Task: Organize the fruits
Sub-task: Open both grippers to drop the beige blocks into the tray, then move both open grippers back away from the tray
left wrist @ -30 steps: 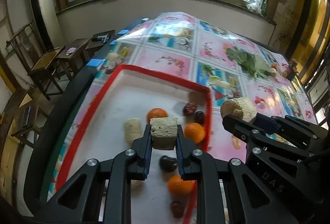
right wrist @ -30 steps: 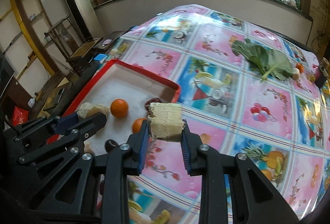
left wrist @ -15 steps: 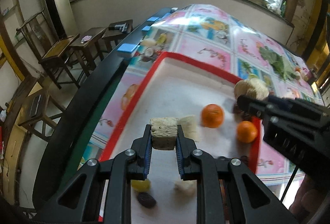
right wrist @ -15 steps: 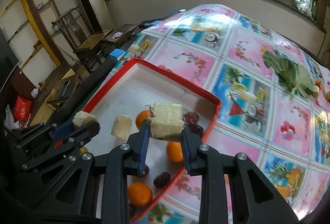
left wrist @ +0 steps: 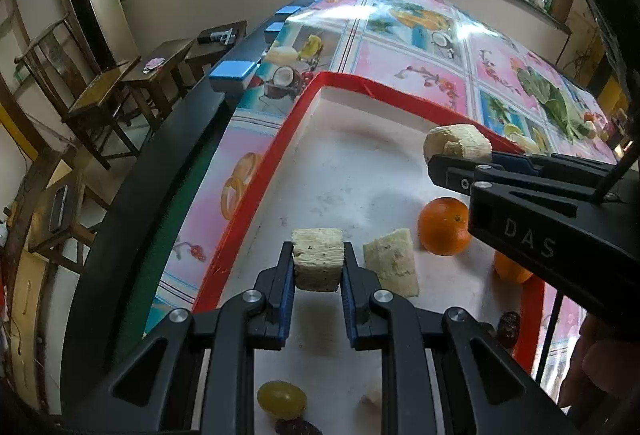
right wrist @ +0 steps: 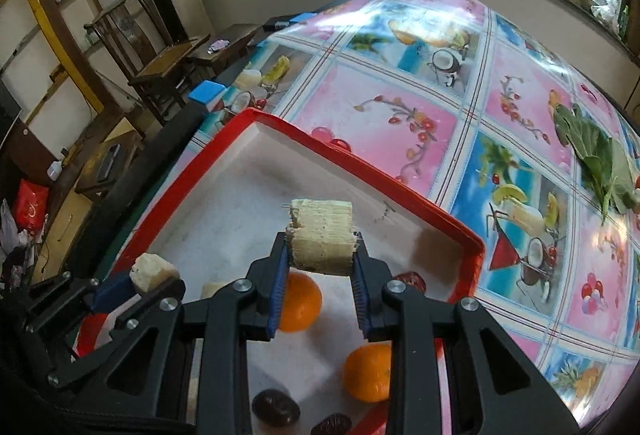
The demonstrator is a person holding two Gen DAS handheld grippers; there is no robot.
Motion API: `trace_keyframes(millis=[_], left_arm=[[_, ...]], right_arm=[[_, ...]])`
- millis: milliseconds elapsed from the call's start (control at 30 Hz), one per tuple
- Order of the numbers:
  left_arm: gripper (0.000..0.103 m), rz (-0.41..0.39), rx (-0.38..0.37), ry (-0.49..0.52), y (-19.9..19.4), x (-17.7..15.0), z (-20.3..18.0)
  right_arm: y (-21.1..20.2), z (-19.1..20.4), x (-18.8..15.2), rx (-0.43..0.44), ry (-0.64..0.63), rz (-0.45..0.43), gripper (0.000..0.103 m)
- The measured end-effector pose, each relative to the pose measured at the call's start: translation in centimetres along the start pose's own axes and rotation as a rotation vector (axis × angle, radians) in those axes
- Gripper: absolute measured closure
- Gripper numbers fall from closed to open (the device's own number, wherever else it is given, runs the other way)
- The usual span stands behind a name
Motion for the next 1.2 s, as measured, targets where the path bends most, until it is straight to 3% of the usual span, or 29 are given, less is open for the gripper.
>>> trace_keyframes(millis=[467, 533, 600, 633, 900, 1133, 1200], left_arm=[[0.081, 0.018, 0.021, 0.019, 1.2, -0.4, -0.4], [0.075, 0.017, 0.012, 0.025, 1.2, -0.4, -0.6], [0.054, 0.018, 0.041, 0.03, 1.2, -0.5, -0.5], [0.052, 0.015, 0.045, 0.027, 1.1, -0.4, -0.4], [0.04, -0.043, 0.041, 0.045, -1.1, -0.1, -0.4], [0.036, -0.099, -0.005, 0.053, -4.3, 0.3, -1.6], [0.03, -0.106, -0.025, 0.057, -5.2, 0.2, -2.4]], right_arm=[[2.1, -0.7, -0.2, -0.024, 0.03, 0.064, 0.071], [2.0, -0.7, -0.2, -0.038, 0.026, 0.058, 0.064], [2.0, -0.8, -0.3, -0.036, 0.035, 0.055, 0.04], [1.9, -0.8, -0.3, -0.031, 0.041, 0.047, 0.037], [-0.7, -0.2, -0.1, -0.037, 0.017, -0.025, 0.037], [-5.2, 0.2, -1.2, 0.004, 0.032, -0.118, 0.037], [-6.5, -0.1, -1.8, -0.002, 0.034, -0.143, 0.037]])
Point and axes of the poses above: each gripper's, at about its wrist camera, not at the fingertips, and y roughly the way its jaws point, z to its left, x to its top, the point moved 5 cm from there along y, roughly the way its jaws point, and after that the axes turned 14 degrees about x, right-handed, at the moved point
